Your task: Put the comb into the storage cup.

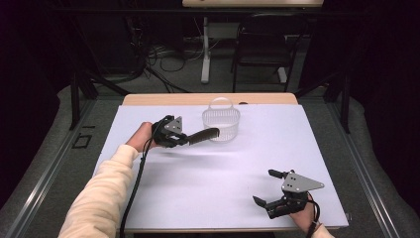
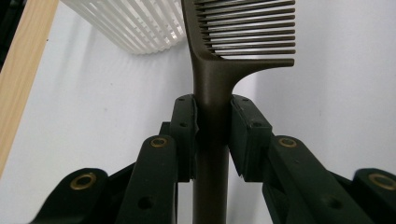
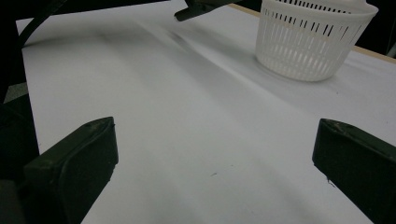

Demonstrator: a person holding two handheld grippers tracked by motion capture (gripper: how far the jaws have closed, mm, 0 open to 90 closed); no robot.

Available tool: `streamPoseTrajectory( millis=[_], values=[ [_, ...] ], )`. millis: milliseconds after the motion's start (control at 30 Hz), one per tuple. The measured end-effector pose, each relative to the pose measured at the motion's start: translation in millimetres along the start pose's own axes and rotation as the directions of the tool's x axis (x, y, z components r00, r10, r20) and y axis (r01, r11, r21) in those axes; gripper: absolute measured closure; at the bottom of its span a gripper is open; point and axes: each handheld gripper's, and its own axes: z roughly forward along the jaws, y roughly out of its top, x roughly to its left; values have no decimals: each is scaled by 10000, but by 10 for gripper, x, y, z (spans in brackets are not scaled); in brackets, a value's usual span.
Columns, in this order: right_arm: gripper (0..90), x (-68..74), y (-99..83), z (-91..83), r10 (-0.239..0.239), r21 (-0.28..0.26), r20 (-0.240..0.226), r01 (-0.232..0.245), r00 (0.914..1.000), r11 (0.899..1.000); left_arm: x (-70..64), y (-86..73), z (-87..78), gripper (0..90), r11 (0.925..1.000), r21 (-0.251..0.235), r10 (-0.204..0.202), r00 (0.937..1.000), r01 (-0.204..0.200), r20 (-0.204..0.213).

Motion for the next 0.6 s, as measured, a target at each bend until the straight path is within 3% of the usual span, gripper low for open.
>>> streamPoseTrajectory(
  millis=[467, 600],
  values=[
    [0, -6, -3, 2, 0, 29, 61, -1, 10000, 10000, -21, 20, -38, 725, 9979, -311, -580, 9979, 571, -298],
    [0, -8, -4, 0, 27, 35, 71, -27, 10000, 10000, -15, 6, -60, 725, 9945, -471, -949, 9948, 931, -366]
  ],
)
